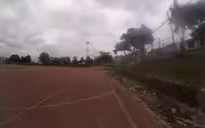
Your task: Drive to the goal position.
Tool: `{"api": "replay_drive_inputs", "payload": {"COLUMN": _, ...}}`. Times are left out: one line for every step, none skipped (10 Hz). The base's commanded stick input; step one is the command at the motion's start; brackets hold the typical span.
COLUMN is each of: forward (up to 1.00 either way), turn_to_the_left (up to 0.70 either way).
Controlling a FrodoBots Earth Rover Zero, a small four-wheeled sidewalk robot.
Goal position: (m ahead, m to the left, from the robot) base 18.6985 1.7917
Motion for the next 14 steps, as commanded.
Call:
{"api": "replay_drive_inputs", "payload": {"forward": 0.7, "turn_to_the_left": -0.01}}
{"api": "replay_drive_inputs", "payload": {"forward": 0.7, "turn_to_the_left": -0.11}}
{"api": "replay_drive_inputs", "payload": {"forward": 0.7, "turn_to_the_left": -0.18}}
{"api": "replay_drive_inputs", "payload": {"forward": 0.7, "turn_to_the_left": -0.09}}
{"api": "replay_drive_inputs", "payload": {"forward": 0.7, "turn_to_the_left": -0.01}}
{"api": "replay_drive_inputs", "payload": {"forward": 0.7, "turn_to_the_left": 0.0}}
{"api": "replay_drive_inputs", "payload": {"forward": 0.7, "turn_to_the_left": 0.0}}
{"api": "replay_drive_inputs", "payload": {"forward": 0.7, "turn_to_the_left": 0.0}}
{"api": "replay_drive_inputs", "payload": {"forward": 0.7, "turn_to_the_left": 0.0}}
{"api": "replay_drive_inputs", "payload": {"forward": 0.7, "turn_to_the_left": 0.0}}
{"api": "replay_drive_inputs", "payload": {"forward": 0.7, "turn_to_the_left": 0.0}}
{"api": "replay_drive_inputs", "payload": {"forward": 0.7, "turn_to_the_left": 0.0}}
{"api": "replay_drive_inputs", "payload": {"forward": 0.7, "turn_to_the_left": 0.0}}
{"api": "replay_drive_inputs", "payload": {"forward": 0.7, "turn_to_the_left": 0.0}}
